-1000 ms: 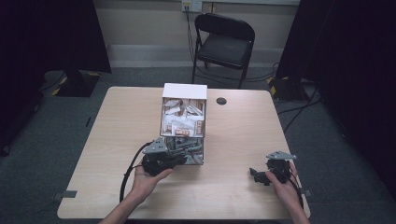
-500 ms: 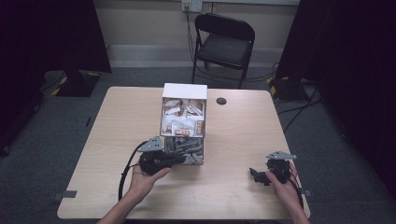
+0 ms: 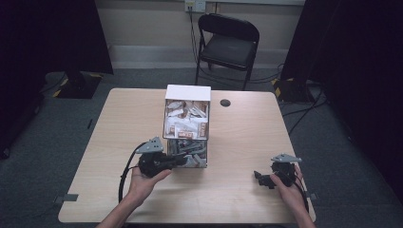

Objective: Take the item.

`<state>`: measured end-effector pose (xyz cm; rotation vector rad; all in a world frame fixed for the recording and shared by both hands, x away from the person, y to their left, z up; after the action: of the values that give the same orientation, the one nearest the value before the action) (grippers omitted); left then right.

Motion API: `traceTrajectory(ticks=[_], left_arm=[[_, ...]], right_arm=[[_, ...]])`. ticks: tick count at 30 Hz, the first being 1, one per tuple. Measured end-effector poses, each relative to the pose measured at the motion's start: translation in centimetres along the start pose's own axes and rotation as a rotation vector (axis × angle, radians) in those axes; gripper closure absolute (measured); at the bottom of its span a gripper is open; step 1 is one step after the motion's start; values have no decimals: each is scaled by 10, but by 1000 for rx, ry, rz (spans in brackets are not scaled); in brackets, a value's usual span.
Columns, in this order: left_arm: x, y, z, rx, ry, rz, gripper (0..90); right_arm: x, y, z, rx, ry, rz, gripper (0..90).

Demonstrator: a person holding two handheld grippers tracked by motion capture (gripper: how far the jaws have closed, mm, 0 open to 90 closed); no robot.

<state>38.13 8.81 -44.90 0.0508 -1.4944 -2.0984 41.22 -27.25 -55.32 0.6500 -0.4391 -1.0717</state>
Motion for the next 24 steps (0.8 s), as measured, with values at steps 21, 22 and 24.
traceTrajectory(ticks=[21,22,24], left_arm=[[3,4,22,-12,-6,1,900],[5,3,27,-11,-1,-3,900],[5,2,29,-5,-7,-1,900]], right_arm=[[0,0,0,0,0,1,0],[0,0,0,0,0,1,0],[0,0,0,1,0,1,0]])
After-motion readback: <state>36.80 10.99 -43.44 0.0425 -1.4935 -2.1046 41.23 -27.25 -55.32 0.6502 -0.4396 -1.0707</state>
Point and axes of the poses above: each handheld gripper's, and its own axes: z roughly backward along the jaws, y roughly out of its top, x roughly to its right, the point moved 7 cm from there along -z, roughly forward along the jaws, and after that the axes turned 1 degree about -y, right-handed, at the moved point
